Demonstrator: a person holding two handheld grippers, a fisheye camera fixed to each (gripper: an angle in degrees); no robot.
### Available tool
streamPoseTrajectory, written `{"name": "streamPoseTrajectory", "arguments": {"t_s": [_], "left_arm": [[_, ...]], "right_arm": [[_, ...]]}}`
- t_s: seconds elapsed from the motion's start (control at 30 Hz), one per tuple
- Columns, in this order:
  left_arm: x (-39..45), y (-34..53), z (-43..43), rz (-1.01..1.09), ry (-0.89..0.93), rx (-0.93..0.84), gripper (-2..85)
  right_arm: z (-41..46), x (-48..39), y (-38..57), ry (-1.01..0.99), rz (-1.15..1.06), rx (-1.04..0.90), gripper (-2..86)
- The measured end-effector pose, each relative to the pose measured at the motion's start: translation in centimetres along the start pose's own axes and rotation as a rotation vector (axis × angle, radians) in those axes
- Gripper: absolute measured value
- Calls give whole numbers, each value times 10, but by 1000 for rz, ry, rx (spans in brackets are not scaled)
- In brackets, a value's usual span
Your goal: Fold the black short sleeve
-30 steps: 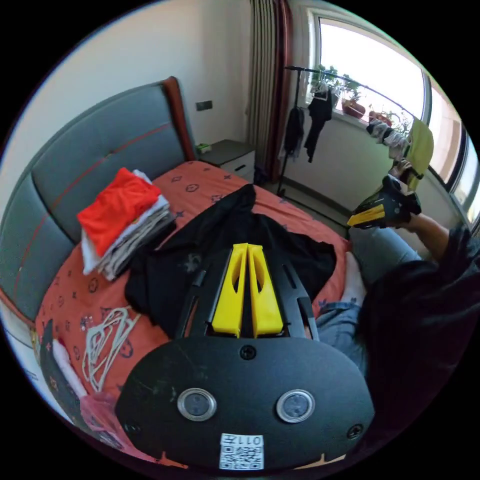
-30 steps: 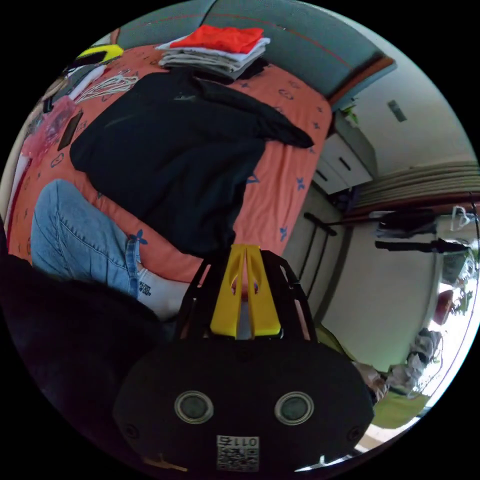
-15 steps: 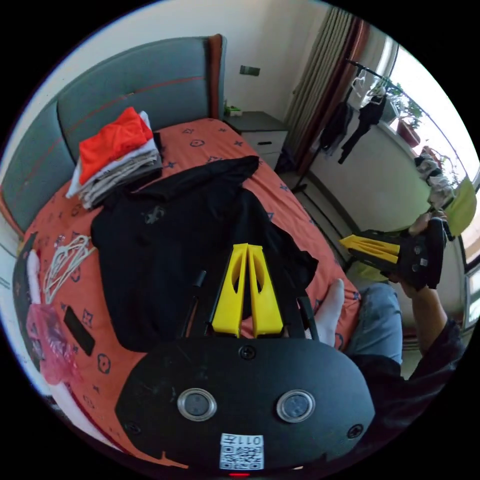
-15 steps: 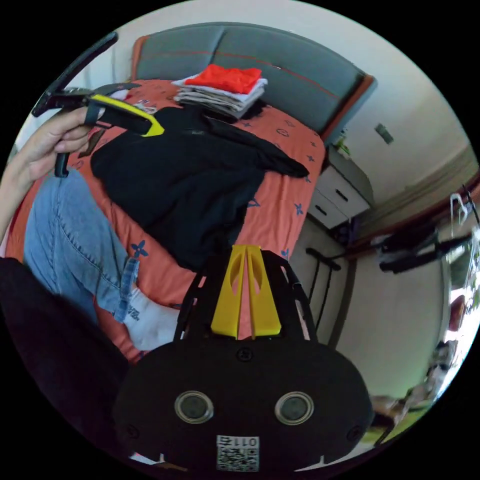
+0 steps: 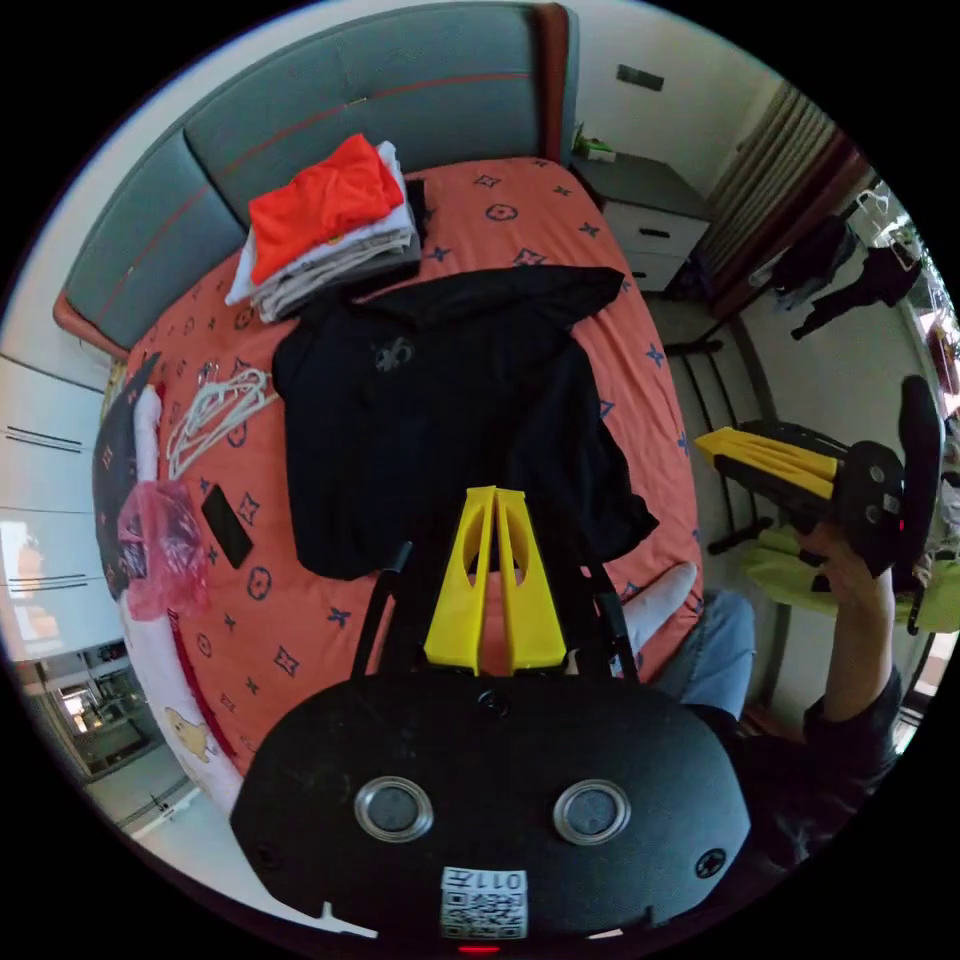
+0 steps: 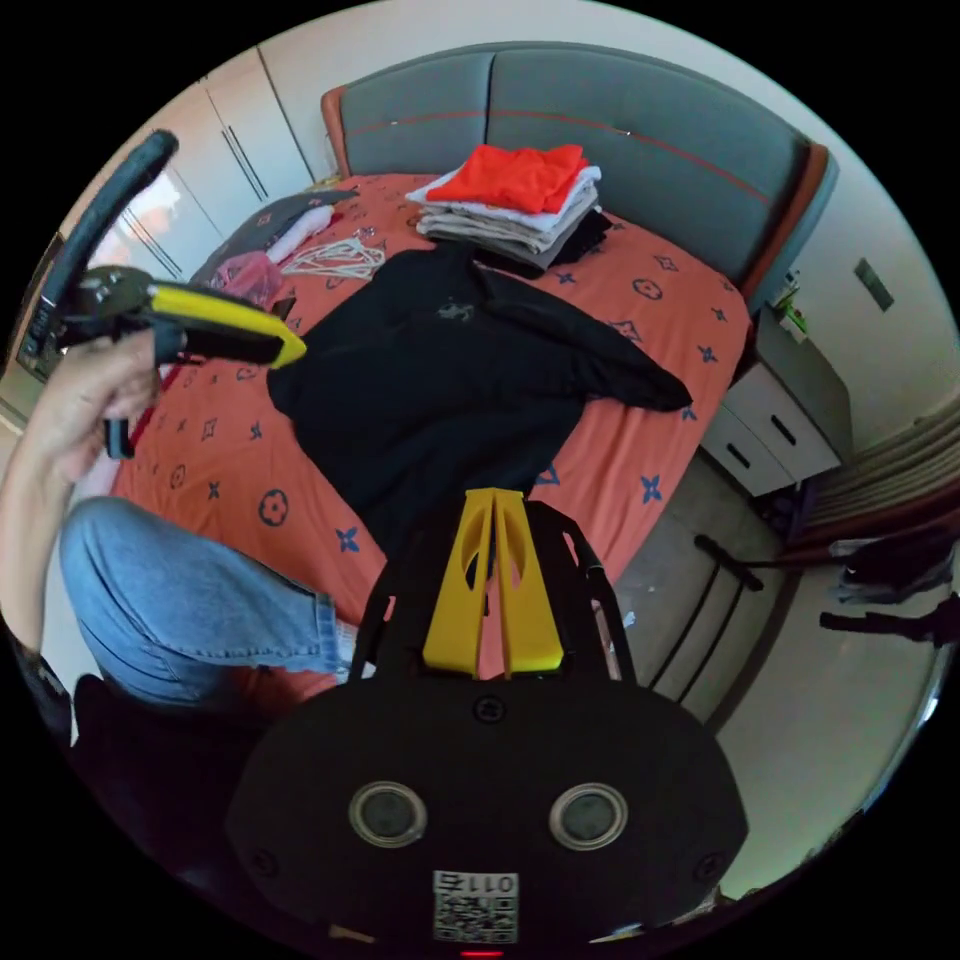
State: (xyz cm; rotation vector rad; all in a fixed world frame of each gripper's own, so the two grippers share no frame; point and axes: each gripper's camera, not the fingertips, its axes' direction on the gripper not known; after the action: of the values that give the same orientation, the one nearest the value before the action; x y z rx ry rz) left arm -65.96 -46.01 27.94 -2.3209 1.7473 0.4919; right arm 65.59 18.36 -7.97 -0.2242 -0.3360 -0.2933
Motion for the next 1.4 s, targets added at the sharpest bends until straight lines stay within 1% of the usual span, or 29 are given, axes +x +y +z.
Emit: {"name": "streamPoseTrajectory", "arguments": {"t_s": [0.07,0.2,0.27,0.33,0.43,0.5,0.57,0.63,0.73,0.83,0.9,1.0,1.13,1.2,1.3,1.33,1.4], "left_arm": [[-11,21,3,-39,50,23,3],[-37,73,-6,-59,52,95,3],[-58,111,-15,-25,70,124,2],[-73,132,-17,7,70,111,1],[-103,151,-19,40,39,90,0],[-123,158,-18,35,78,98,0],[-152,176,-15,16,177,128,0],[-174,195,-10,3,234,149,0],[-214,216,-2,5,289,182,2],[-247,229,6,102,390,263,4],[-262,232,19,126,422,240,8],[-281,242,43,141,440,220,17],[-314,266,71,63,610,309,26],[-328,277,83,2,672,362,27],[-341,295,97,-62,643,430,28],[-345,299,94,-70,623,457,28],[-351,303,85,-61,566,513,28]], "right_arm": [[-11,-17,6,18,28,54,0],[-19,-55,27,80,97,125,0],[-27,-84,47,85,161,166,1],[-26,-108,54,87,186,157,1],[-20,-148,50,196,179,113,1],[-12,-165,44,218,170,108,2],[5,-179,37,235,172,74,4],[17,-186,32,264,163,43,6],[34,-189,28,266,125,22,13],[52,-186,38,211,-25,17,33],[70,-178,47,202,-104,-22,55],[108,-157,67,253,-208,-118,87],[156,-142,94,335,-386,-204,101],[170,-141,103,390,-480,-186,99],[178,-144,109,447,-629,-93,90],[181,-146,108,445,-687,-82,86],[192,-145,104,428,-745,-118,78]]}}
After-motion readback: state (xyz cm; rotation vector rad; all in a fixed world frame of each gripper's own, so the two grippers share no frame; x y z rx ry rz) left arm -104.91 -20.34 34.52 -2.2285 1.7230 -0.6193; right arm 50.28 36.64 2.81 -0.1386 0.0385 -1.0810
